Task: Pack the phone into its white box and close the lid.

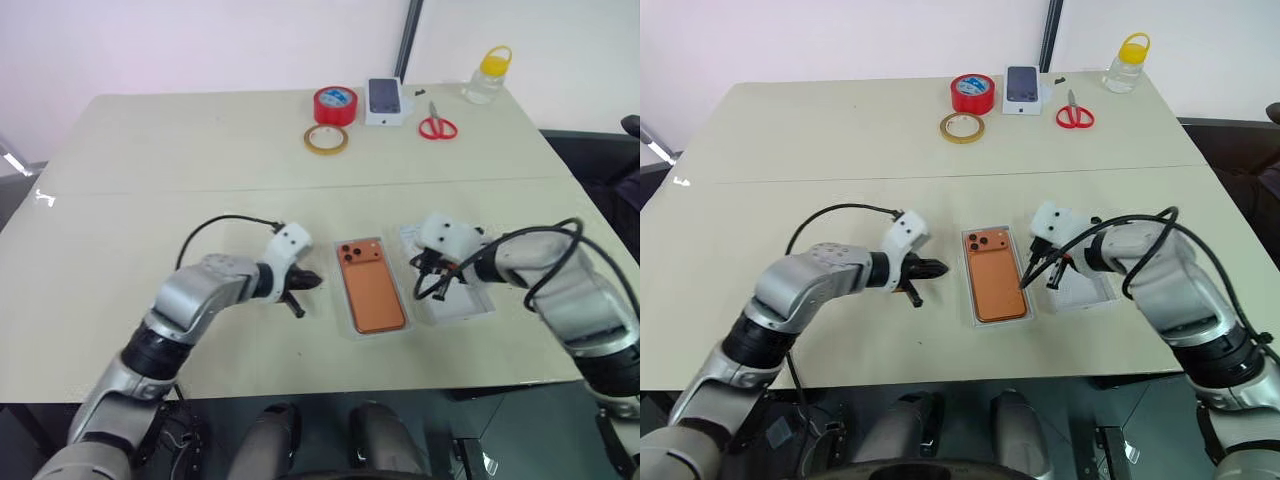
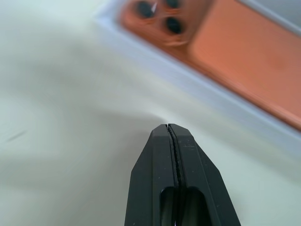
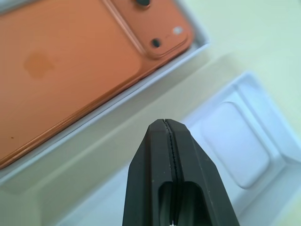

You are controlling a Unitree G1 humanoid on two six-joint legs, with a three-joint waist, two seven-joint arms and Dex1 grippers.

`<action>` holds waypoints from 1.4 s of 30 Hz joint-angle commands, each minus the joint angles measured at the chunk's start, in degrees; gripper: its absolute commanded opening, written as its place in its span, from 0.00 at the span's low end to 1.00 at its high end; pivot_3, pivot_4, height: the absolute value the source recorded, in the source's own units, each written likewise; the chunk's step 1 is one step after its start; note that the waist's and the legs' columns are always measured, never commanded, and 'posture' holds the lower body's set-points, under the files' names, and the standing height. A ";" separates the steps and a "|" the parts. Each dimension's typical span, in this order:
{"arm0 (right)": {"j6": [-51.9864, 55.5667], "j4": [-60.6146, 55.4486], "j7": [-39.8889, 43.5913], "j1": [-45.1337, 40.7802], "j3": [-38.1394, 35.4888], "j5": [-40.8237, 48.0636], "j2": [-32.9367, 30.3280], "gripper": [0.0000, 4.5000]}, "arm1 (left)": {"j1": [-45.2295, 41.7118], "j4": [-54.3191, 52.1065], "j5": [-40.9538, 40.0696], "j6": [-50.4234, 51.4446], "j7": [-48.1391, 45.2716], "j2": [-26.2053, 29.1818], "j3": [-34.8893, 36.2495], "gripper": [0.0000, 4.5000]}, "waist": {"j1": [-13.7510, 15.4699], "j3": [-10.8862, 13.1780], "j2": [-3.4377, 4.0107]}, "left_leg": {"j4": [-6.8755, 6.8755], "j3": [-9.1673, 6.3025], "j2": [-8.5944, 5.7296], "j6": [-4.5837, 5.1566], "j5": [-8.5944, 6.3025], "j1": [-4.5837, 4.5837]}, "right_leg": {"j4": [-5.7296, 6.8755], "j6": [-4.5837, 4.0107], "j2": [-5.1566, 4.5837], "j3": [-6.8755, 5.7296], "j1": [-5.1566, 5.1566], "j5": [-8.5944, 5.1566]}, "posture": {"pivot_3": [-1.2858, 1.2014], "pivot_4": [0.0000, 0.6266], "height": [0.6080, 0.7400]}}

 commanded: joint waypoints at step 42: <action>36.87 10.42 -33.64 -18.77 -30.45 33.10 25.28 0.01 | 18.46 -4.52 4.98 -30.65 -5.30 2.24 17.20 0.00 | -0.12 0.08 0.19 | -0.05 0.05 0.03 0.20 -0.11 0.01 | 0.05 -0.02 0.02 0.02 -0.04 0.01 | 0.52 0.24 1.00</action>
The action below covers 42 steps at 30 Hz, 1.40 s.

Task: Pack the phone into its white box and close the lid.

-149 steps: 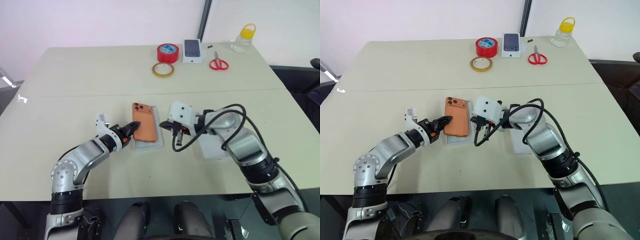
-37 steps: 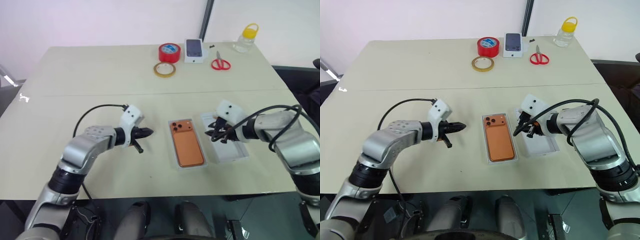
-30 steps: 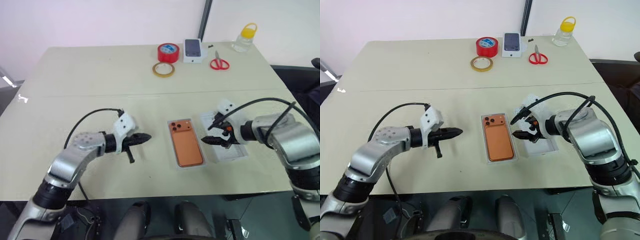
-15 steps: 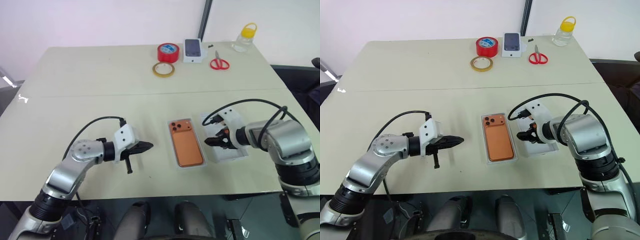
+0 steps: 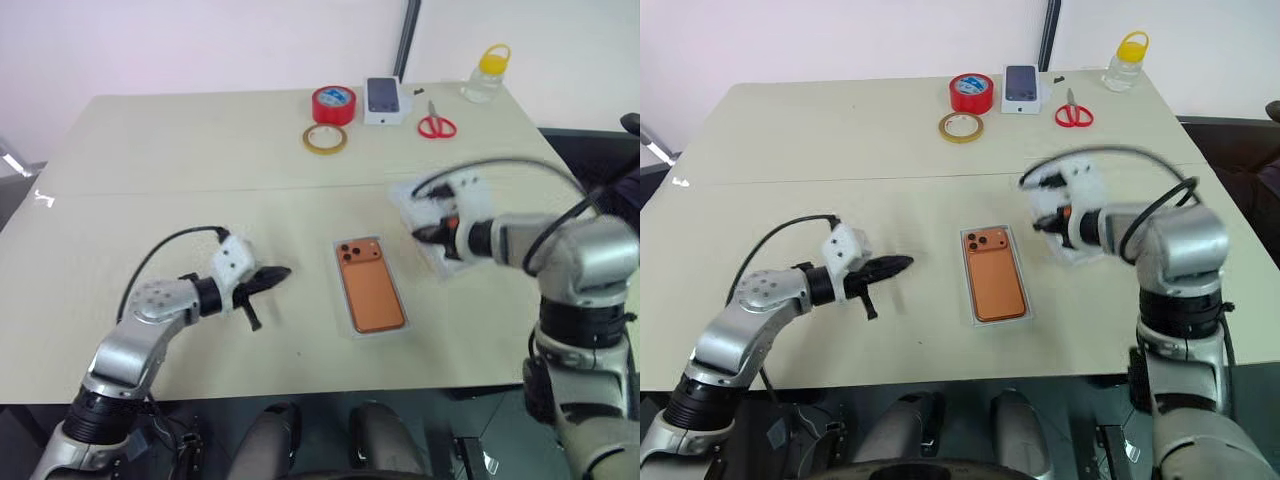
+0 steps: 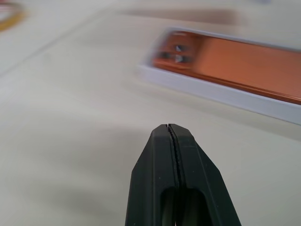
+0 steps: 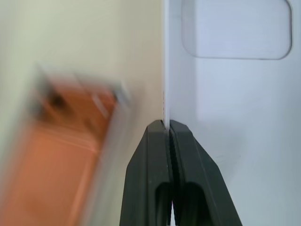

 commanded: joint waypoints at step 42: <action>-18.52 -0.35 -29.21 6.89 19.51 49.66 -24.38 0.57 | -12.39 3.68 1.25 -0.19 -7.07 -7.52 -14.54 0.00 | -1.54 0.05 0.23 | 0.06 0.08 0.06 0.36 -0.16 0.03 | -0.04 0.01 0.03 -0.01 0.14 -0.01 | 0.52 0.24 1.00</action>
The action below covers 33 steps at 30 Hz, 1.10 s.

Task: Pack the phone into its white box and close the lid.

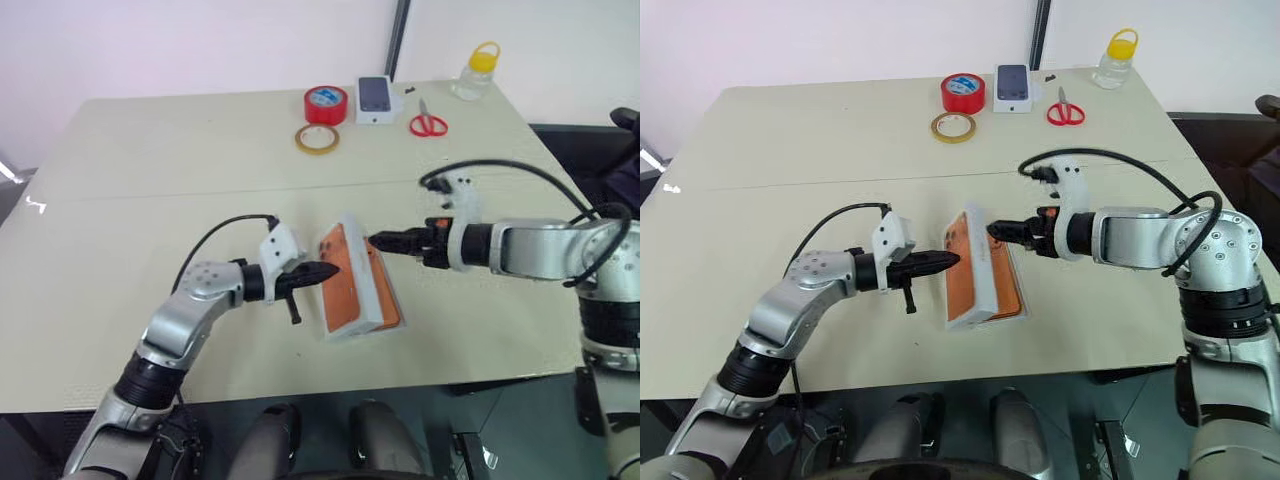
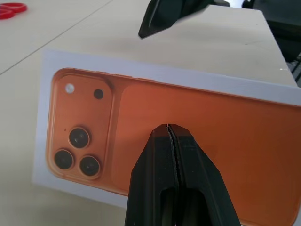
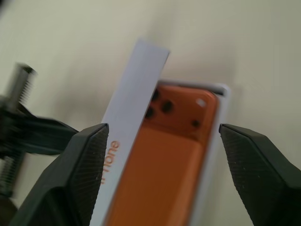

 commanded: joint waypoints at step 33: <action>-27.74 -17.54 51.65 10.11 18.86 -71.83 -11.80 0.01 | -3.64 1.99 6.68 3.43 -1.26 1.34 -6.16 0.00 | 1.76 0.05 -0.05 | 0.03 -0.03 -0.07 -0.03 -0.01 -0.03 | -0.10 0.02 -0.06 -0.01 -0.02 0.00 | 0.52 0.24 1.00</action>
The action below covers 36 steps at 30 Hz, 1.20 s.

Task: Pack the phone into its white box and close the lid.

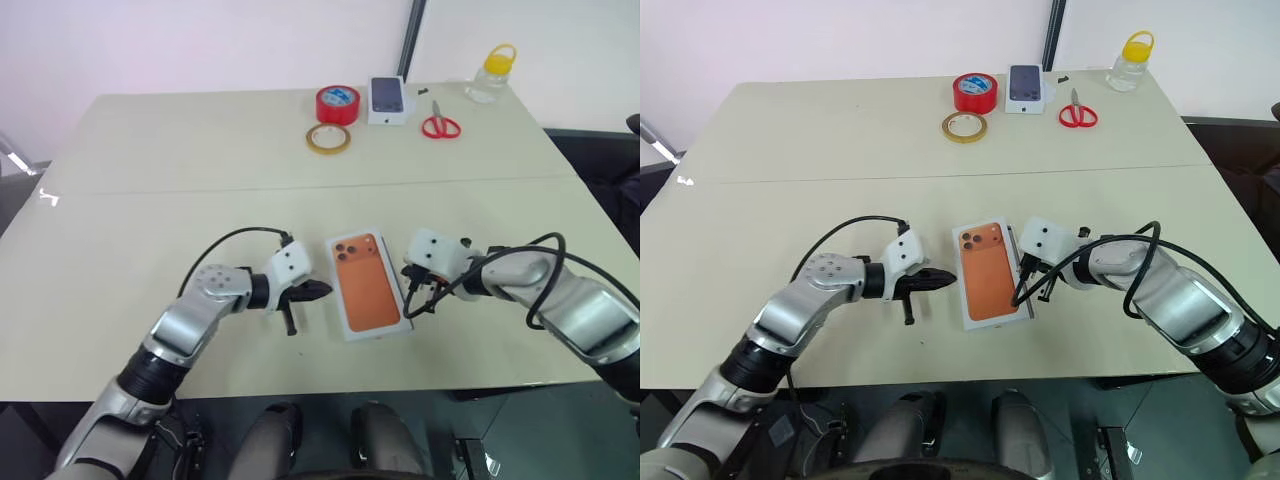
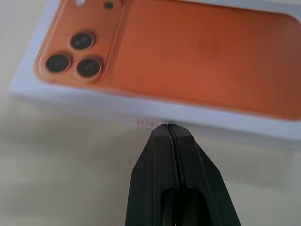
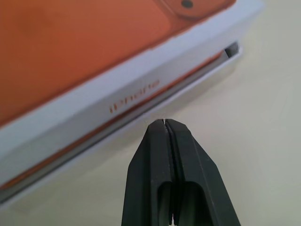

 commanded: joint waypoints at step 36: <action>0.58 -8.09 14.74 9.08 -21.69 6.96 2.06 0.01 | -5.00 1.72 -2.80 2.31 4.82 -6.32 7.32 0.00 | 0.34 0.00 -0.02 | 0.06 0.00 -0.01 -0.33 0.19 0.00 | 0.01 0.01 0.00 -0.02 0.07 0.00 | 0.52 0.24 1.00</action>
